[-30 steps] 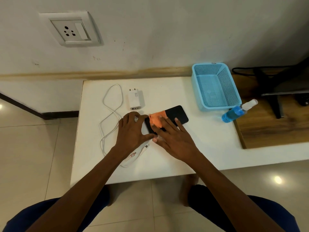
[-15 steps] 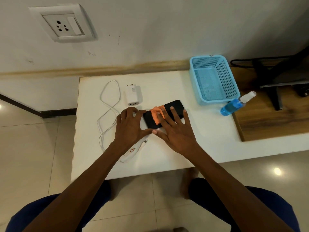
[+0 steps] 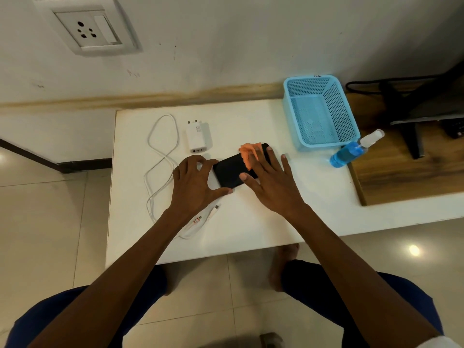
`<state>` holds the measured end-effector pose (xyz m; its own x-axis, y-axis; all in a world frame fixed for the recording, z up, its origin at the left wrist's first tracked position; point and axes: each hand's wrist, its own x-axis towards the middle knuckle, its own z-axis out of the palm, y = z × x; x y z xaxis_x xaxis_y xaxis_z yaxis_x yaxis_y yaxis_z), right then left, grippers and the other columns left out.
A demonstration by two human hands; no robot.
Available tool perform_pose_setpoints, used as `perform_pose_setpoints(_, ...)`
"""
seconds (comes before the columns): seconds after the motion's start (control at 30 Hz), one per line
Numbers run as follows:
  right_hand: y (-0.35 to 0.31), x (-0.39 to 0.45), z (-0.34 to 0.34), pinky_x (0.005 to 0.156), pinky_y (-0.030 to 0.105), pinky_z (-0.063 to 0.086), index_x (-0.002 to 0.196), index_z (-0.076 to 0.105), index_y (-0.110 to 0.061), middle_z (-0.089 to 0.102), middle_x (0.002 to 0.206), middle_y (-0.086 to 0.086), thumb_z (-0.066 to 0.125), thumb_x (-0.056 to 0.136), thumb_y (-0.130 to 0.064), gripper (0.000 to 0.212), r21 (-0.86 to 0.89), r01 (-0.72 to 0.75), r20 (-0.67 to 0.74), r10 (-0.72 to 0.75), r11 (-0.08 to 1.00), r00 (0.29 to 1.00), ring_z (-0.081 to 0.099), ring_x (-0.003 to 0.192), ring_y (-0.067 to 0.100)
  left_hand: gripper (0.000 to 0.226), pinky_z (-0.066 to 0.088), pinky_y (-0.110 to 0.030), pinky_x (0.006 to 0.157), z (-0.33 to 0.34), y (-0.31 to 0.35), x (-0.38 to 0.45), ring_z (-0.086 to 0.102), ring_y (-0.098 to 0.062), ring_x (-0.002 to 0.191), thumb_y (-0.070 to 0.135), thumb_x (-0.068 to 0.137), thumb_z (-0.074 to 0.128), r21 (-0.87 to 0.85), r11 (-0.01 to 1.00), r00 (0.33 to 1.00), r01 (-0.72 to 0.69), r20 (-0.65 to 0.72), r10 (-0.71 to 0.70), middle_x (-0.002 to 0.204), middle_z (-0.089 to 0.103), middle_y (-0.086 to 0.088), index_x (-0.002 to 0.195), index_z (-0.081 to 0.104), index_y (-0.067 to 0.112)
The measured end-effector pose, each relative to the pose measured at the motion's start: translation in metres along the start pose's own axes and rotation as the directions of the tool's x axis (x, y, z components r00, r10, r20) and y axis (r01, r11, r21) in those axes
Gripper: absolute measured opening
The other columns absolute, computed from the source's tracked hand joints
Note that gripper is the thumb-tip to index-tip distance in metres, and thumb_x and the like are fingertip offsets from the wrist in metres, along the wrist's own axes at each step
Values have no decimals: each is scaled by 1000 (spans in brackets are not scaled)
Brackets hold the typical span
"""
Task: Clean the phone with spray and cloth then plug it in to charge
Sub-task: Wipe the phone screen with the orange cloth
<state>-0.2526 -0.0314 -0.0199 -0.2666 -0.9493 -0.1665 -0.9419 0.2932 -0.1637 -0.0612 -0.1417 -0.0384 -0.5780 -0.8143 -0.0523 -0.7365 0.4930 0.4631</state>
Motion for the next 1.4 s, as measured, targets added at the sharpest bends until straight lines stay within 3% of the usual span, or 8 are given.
perform_pose_setpoints(0.13,-22,0,5,121,57,11,158,10,-26,9,167,2,0,94,-70,79,-3,136,25,-135,991,990,6,154,27,81,23,-37,107,1,-2,-3,39,-25,128,71,67,73,-51,999,1000,-7,-20,6,131,48,-3,134,55,30)
perform_pose_setpoints(0.3,-45,3,10,120,57,15,156,27,-21,22,164,4,11,98,-67,75,-55,222,27,-221,974,975,17,152,29,81,25,-44,108,-1,-3,-5,38,-31,132,60,67,61,-33,999,1000,-25,-3,25,136,46,-10,139,52,24)
perform_pose_setpoints(0.53,-27,8,1,119,59,13,158,17,-26,23,164,2,2,96,-69,77,-141,64,14,-63,988,998,19,151,33,81,29,-42,107,-1,3,-6,40,-25,129,80,68,61,25,1000,999,14,-53,-13,133,48,-1,133,53,32)
perform_pose_setpoints(0.73,8,7,-10,121,54,13,159,10,-25,14,166,-1,-2,94,-68,78,-151,-113,-7,114,982,993,13,153,29,83,29,-44,110,4,3,-6,38,-27,133,76,67,66,75,997,999,17,-49,-14,138,46,-3,136,51,32)
perform_pose_setpoints(1.07,27,-30,-7,121,52,16,158,-1,-29,3,167,-5,0,95,-66,74,-95,-64,17,65,993,998,12,153,27,82,30,-44,109,-1,7,-7,39,-27,130,71,64,75,38,999,997,24,-68,-21,133,48,-5,133,56,31)
perform_pose_setpoints(1.4,33,-51,6,122,53,8,159,-2,-28,-3,167,-6,4,94,-70,77,-45,22,50,-19,999,999,0,154,23,82,26,-40,109,2,5,-6,37,-25,129,65,62,81,-50,999,998,8,-67,-11,130,46,-5,133,57,32)
